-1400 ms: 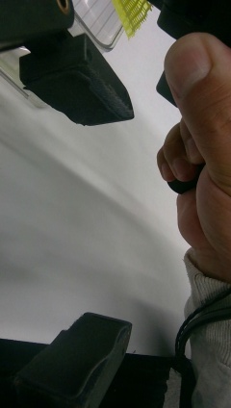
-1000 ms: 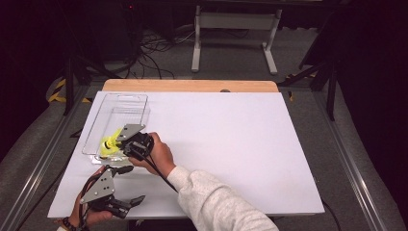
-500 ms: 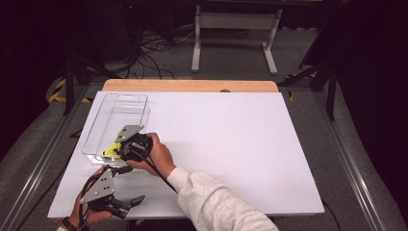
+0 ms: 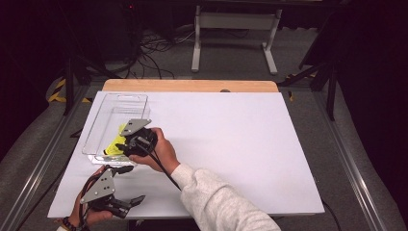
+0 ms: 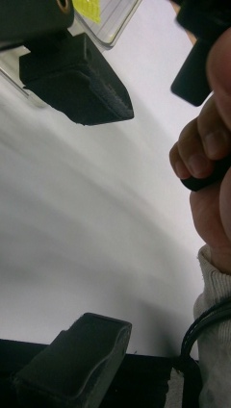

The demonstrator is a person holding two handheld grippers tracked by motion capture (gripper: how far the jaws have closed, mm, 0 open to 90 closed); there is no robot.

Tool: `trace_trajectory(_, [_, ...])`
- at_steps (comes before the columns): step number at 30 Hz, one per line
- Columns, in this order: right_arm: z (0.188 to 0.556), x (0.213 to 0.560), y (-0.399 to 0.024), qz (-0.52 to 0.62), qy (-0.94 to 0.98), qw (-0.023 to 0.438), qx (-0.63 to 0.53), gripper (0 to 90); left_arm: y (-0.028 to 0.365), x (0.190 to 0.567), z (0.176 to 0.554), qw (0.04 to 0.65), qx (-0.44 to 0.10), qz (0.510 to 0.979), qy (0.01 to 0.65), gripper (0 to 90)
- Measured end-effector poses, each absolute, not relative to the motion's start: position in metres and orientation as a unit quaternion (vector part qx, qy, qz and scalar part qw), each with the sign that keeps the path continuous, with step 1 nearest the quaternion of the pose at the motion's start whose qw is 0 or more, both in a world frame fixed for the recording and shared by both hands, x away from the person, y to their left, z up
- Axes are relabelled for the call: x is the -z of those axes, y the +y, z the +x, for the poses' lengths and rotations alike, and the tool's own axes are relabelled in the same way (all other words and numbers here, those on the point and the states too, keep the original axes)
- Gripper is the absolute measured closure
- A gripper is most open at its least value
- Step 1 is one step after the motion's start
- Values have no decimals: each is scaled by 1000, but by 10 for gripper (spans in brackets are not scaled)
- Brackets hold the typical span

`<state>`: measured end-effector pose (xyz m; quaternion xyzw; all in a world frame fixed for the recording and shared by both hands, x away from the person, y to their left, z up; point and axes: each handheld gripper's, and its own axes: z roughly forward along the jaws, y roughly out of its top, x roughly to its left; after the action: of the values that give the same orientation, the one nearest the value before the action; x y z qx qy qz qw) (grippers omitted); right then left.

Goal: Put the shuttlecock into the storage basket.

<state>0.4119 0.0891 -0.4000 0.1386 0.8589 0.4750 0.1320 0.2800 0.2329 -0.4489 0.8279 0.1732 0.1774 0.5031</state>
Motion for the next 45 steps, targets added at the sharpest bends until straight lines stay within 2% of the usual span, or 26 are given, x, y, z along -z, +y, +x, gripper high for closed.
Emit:
trace_trajectory(5, [414,394,82,154,845,145,-491,516,233,449,280,503,-178,828,174,50])
trace_trajectory(7, [416,391,79,159,841,144,-496,545,232,449,280,503,-177,828,175,50])
trace_trajectory(16, [417,389,64,164,840,152,-494,567,231,449,282,501,-177,829,173,49])
trace_trajectory(32, [410,383,41,157,837,174,-495,521,230,450,282,496,-178,832,175,50])
trace_trajectory(45, [408,380,32,159,836,189,-490,404,230,450,283,495,-178,833,174,49])
